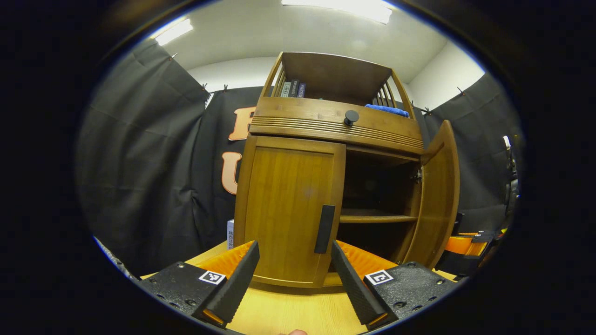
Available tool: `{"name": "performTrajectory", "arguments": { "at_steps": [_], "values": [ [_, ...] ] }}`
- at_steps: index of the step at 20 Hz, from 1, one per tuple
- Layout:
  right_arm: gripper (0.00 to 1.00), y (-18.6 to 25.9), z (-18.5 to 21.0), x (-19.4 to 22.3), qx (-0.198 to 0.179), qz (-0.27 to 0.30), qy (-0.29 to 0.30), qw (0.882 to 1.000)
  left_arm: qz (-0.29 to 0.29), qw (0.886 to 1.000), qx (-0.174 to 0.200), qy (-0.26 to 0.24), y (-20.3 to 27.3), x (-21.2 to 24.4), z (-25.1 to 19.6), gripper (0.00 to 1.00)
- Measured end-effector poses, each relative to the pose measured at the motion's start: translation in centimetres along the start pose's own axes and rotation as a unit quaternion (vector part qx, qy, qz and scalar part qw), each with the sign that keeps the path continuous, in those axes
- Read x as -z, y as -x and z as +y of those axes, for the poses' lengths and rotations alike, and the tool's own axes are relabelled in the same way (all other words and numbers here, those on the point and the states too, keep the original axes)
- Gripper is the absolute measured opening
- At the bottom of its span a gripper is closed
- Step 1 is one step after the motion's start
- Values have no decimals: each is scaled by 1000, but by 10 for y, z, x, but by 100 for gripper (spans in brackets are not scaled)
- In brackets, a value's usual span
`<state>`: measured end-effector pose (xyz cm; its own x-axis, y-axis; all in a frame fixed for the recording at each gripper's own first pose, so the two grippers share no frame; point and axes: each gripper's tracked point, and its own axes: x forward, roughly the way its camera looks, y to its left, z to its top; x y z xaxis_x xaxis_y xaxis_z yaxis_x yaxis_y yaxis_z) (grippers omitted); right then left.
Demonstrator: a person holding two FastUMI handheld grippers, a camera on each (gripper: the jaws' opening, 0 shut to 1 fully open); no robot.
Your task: Open the right door of the double-door shoe cabinet with the right hand, and open the left door with the left hand.
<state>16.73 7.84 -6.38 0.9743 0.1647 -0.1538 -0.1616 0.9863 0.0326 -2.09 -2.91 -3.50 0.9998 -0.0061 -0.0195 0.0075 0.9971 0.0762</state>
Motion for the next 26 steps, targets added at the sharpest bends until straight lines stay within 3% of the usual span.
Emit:
{"name": "performTrajectory", "arguments": {
  "at_steps": [1,2,6,8,9,10,11,12,14,15,17,19,26],
  "values": [
    [31,2,-3,0,6,0,-2,1000,-1,1000,2,1,-1,2,-1,91],
    [27,2,-5,0,12,0,-2,1000,-1,1000,4,2,-2,2,-2,94],
    [27,6,-19,2,40,5,0,999,4,1000,8,0,-7,7,-6,90],
    [36,8,-29,3,64,8,-1,998,6,1000,9,0,-8,7,-7,90],
    [31,9,-32,4,72,8,-4,997,7,1000,10,0,-8,8,-8,90],
    [36,10,-42,5,91,10,-2,996,8,1000,10,-1,-9,9,-9,90],
    [14,13,-47,4,95,7,1,995,8,1000,10,-1,-10,9,-9,90],
    [22,13,-51,5,95,5,5,995,8,1000,10,-1,-10,9,-9,90],
    [25,11,-54,3,87,4,13,996,9,1000,9,-1,-11,10,-9,90],
    [12,12,-57,3,84,6,20,996,10,1000,9,-2,-12,9,-8,90],
    [38,14,-60,3,72,7,25,997,10,1000,8,-2,-12,10,-8,90],
    [25,12,-58,1,55,4,22,998,11,1000,8,0,-11,10,-7,90],
    [25,7,-59,-2,13,-3,26,1000,14,1000,5,12,-6,13,-3,90]
  ]
}}
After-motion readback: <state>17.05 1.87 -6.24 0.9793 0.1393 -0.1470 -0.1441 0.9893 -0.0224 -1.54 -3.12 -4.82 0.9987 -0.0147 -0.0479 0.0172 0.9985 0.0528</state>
